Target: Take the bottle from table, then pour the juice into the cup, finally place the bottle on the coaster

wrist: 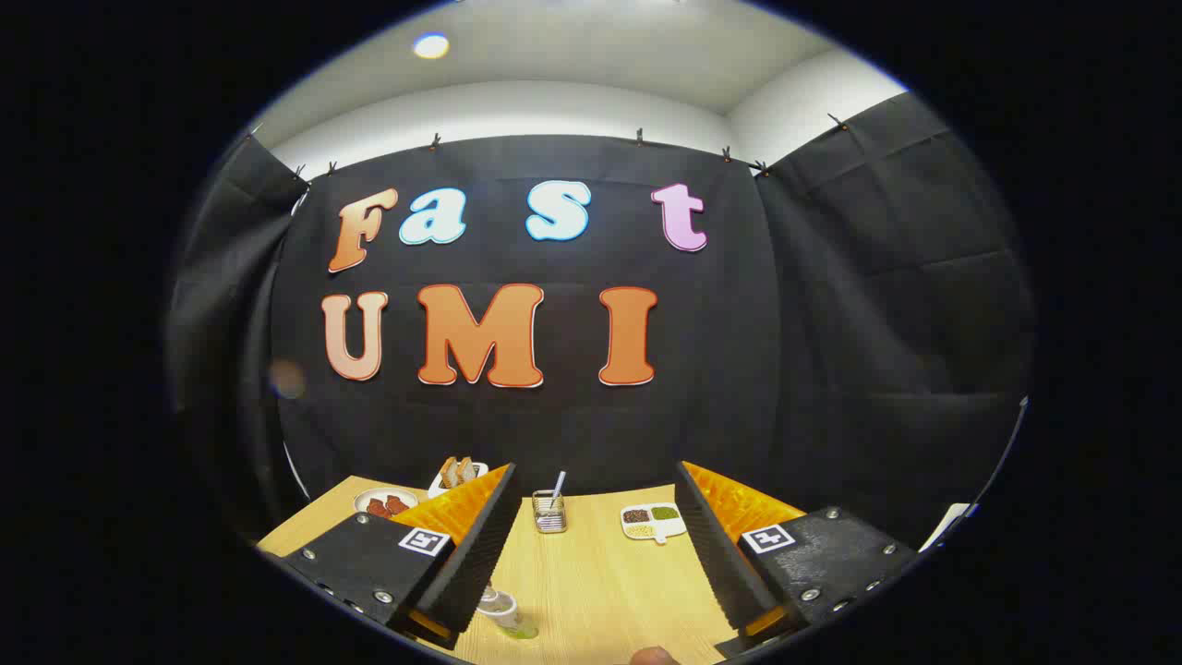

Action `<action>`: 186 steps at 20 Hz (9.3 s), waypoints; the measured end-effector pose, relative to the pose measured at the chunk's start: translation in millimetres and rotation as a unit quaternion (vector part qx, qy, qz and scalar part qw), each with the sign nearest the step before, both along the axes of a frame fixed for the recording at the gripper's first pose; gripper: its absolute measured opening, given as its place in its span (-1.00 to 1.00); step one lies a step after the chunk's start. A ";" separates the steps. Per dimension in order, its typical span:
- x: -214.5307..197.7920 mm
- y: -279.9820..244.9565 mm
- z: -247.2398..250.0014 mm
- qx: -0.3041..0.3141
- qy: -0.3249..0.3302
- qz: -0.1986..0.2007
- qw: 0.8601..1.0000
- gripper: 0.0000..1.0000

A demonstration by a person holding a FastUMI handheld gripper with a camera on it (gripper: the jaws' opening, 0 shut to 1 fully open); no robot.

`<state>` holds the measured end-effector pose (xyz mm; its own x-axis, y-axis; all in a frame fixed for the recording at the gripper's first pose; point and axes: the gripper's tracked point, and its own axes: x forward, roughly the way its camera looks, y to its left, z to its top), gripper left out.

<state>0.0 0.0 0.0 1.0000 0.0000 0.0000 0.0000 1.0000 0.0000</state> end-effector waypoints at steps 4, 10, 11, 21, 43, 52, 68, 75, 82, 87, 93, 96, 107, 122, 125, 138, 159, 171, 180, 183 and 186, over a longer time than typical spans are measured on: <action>3.8 11.2 -2.8 0.000 0.005 0.014 1.000 0.98; 6.4 16.5 -8.3 0.013 0.011 0.024 1.000 0.98; 6.1 17.8 -8.9 0.013 0.011 0.025 1.000 0.98; 8.7 38.6 -28.7 -0.004 0.022 0.045 0.999 0.98; 11.2 107.1 -290.8 -0.061 0.246 0.089 0.963 1.00; 23.6 111.4 -339.1 -0.034 0.278 0.080 0.957 0.99; 35.2 127.6 -325.5 -0.056 0.302 0.064 0.950 0.02; 39.0 157.3 -280.6 -0.174 0.267 0.061 0.946 0.02; 40.4 192.5 -268.6 -0.308 0.234 0.065 0.920 0.02; 41.5 212.8 -270.1 -0.407 0.202 0.078 0.888 0.01; 51.8 232.9 -274.2 -0.523 0.159 0.096 0.832 0.01; 53.7 242.7 -275.6 -0.569 0.137 0.107 0.804 0.01; 63.6 254.0 -278.2 -0.691 0.076 0.119 0.709 0.00; 71.2 258.3 -266.6 -0.752 0.036 0.135 0.644 0.00; 73.6 261.8 -259.5 -0.769 0.017 0.137 0.624 -0.01; 78.6 265.3 -249.1 -0.797 0.000 0.147 0.586 0.00; 81.8 266.0 -238.9 -0.824 -0.027 0.155 0.545 -0.01; 83.5 267.3 -232.8 -0.839 -0.037 0.150 0.522 -0.01; 90.6 273.0 -238.8 -0.854 -0.047 0.149 0.497 -0.01; 92.0 280.8 -237.9 -0.861 -0.061 0.151 0.482 -0.01; 92.2 288.5 -233.4 -0.864 -0.073 0.152 0.475 -0.01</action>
<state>92.2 288.5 -233.4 0.9431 0.2708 -0.1931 -0.0177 -0.5387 -0.8423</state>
